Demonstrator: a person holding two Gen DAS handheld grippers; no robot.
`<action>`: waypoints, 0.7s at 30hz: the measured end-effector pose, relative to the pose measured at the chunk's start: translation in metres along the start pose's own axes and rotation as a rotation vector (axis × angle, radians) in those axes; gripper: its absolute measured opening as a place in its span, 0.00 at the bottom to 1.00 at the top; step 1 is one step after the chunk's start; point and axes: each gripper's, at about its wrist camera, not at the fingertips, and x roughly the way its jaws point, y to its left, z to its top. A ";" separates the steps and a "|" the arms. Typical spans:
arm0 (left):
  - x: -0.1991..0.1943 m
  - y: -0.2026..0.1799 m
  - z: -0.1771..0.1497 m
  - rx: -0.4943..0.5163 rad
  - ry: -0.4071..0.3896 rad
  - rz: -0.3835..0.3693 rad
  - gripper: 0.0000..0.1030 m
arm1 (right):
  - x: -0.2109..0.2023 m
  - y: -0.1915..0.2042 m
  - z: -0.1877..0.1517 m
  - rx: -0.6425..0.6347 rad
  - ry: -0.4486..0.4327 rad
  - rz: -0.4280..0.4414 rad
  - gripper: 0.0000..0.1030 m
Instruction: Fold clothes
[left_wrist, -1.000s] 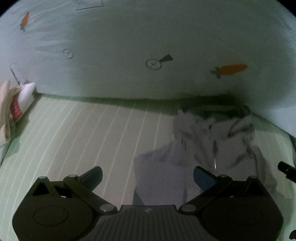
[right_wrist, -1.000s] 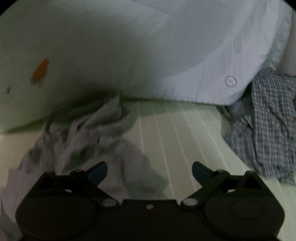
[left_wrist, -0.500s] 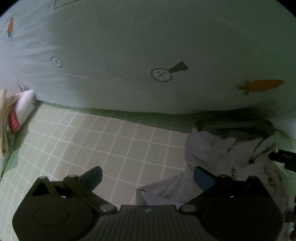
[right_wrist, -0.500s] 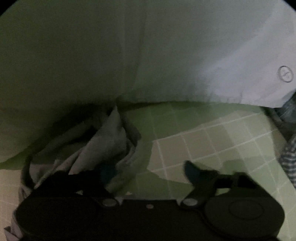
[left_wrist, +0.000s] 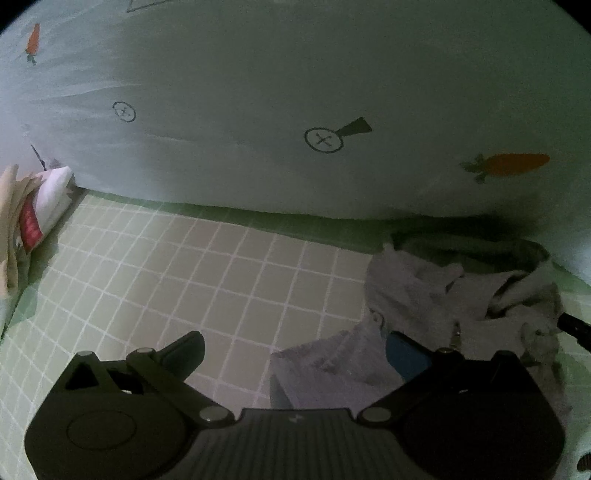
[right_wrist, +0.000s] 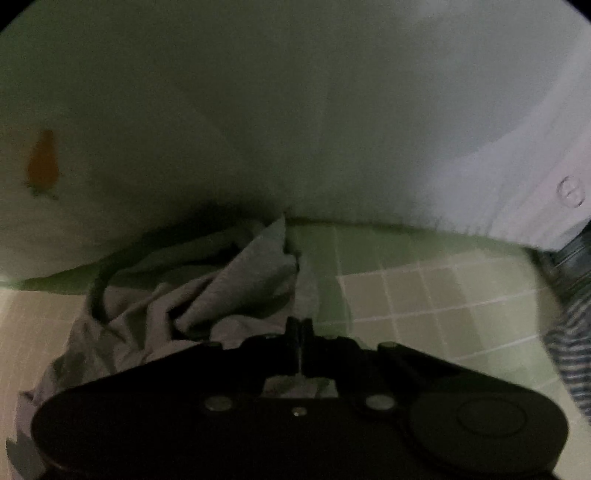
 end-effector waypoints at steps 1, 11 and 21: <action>-0.003 0.000 -0.001 -0.002 -0.002 -0.005 1.00 | -0.009 0.000 -0.001 -0.004 -0.012 0.002 0.01; -0.018 0.012 -0.016 -0.025 -0.001 -0.033 1.00 | -0.072 -0.002 -0.031 0.065 -0.031 0.016 0.01; -0.014 0.029 -0.053 -0.052 0.102 -0.058 1.00 | -0.096 -0.016 -0.076 0.144 0.036 -0.014 0.44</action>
